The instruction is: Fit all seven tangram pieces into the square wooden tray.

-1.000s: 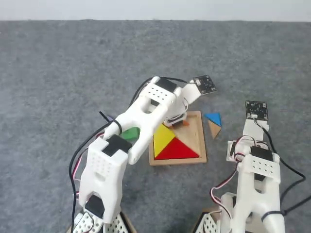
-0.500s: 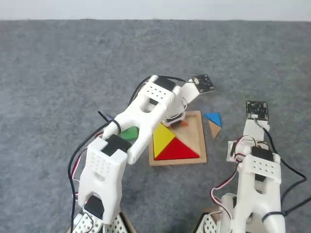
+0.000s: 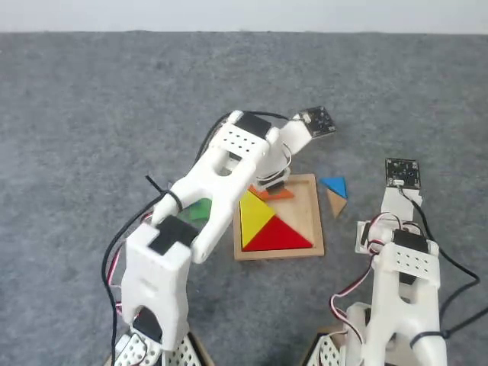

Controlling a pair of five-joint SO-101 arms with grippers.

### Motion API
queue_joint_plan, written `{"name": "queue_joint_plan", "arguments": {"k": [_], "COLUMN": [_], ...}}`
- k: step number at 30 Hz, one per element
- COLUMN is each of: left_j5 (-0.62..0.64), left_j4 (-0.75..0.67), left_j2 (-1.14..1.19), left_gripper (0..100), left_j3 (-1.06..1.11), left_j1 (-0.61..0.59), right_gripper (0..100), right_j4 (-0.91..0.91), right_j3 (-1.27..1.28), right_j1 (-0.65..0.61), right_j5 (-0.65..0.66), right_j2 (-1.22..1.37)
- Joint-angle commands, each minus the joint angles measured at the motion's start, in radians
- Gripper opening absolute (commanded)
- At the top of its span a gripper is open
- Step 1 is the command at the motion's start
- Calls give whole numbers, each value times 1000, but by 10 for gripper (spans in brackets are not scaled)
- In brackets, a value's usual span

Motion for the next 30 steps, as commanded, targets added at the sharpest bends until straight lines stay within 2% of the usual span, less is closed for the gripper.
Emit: {"name": "queue_joint_plan", "arguments": {"k": [1,6,13,18,25,30], "left_j5": [61,169,391,506,482,517], "left_j4": [54,32,-189,-324,-336,-385], "left_j2": [-186,-434,-807,-942,-997,-997], "left_gripper": [185,185,185,185,185,187], "left_j3": [-41,94,605,921,978,1047], "left_j1": [-11,-51,-210,-284,-379,-419], "right_gripper": [242,242,242,242,243,244], "right_j4": [-7,-5,10,21,30,122], "right_j3": [-60,-58,-60,-63,-95,-226], "right_j1": [12,12,12,12,12,-10], "right_j5": [-12,-12,-8,-5,37,46], "right_j2": [-30,-30,-30,-30,-25,-18]}}
